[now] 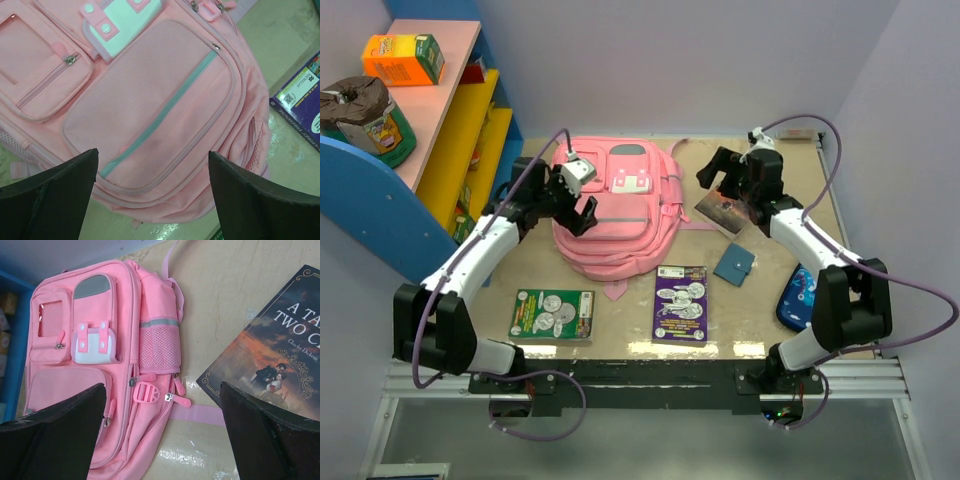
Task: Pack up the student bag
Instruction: Pick up the student bag at the center of the board.
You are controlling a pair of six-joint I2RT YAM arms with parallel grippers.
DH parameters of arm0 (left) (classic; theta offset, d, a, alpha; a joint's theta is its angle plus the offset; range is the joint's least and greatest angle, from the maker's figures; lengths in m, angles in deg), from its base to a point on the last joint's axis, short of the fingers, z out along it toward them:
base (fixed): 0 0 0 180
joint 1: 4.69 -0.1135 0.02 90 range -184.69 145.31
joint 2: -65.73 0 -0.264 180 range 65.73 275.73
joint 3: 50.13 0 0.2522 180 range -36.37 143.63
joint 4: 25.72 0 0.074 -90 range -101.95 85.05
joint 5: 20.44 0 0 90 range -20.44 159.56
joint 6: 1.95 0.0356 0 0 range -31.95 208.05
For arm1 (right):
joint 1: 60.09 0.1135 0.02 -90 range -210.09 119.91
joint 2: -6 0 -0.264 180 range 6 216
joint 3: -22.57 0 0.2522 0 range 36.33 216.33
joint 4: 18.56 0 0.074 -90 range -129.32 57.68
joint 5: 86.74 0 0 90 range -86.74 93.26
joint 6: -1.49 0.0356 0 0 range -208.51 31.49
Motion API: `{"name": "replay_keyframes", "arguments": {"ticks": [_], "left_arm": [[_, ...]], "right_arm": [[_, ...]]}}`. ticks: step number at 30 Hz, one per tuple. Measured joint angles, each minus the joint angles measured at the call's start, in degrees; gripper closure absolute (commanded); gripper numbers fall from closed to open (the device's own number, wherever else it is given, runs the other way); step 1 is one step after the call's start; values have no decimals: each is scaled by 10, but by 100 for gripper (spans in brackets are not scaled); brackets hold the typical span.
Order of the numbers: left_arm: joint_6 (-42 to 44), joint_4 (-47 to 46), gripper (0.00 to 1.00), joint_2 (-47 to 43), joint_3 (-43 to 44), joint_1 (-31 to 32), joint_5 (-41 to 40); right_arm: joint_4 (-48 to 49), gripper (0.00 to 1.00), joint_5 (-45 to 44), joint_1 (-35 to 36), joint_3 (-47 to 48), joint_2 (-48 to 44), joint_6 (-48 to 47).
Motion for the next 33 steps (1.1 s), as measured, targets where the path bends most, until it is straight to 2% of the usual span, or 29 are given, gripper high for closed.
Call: {"name": "replay_keyframes", "arguments": {"ticks": [10,21,33], "left_arm": [[63,-4,0,42,-37,87,-61],[107,-46,0,92,-47,112,-102],[118,-106,0,97,-63,133,-134]], "right_arm": [[-24,2,-22,0,-2,-18,-1],[-42,2,-53,0,-48,-98,-15],[-51,5,-60,0,-54,-104,-26]]}}
